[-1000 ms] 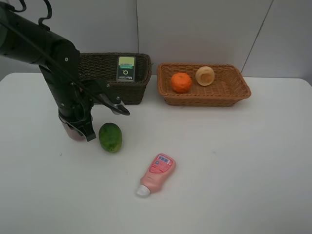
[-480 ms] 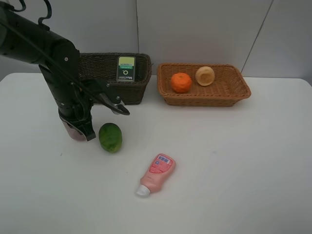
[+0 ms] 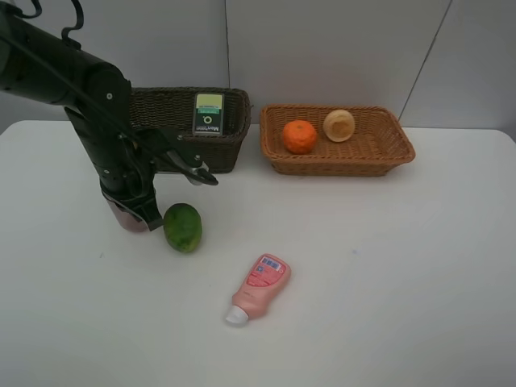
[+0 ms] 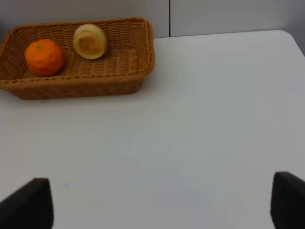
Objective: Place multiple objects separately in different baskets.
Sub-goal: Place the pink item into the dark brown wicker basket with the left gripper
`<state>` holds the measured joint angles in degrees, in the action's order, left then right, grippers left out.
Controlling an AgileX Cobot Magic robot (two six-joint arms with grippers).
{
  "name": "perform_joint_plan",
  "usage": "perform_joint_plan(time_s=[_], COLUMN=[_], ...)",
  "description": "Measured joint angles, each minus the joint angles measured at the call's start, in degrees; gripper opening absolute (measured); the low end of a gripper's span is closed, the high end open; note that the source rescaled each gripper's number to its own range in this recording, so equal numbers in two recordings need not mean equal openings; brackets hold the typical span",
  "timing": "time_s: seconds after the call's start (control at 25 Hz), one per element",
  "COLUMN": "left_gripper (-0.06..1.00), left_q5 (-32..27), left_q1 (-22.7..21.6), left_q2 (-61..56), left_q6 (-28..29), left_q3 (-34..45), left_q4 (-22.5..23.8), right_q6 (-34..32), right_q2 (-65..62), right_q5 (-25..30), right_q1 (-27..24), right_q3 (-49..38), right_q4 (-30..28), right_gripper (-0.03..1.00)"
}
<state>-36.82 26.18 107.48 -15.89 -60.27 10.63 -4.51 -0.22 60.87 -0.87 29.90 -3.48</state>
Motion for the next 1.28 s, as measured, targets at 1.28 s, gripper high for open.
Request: perform_joint_plan(time_s=[1.28], left_gripper=[0.06], left_q5=[-18.8], left_q1=[-8.3], left_q2=[16.0], left_q6=[26.1], left_q3=[-47.4], left_q4=[0.2], right_q6=[0.0], right_q2=[0.0], right_q5=[0.0], right_q1=[0.0], right_q3=[0.0], right_q4=[0.0], right_gripper=[0.97])
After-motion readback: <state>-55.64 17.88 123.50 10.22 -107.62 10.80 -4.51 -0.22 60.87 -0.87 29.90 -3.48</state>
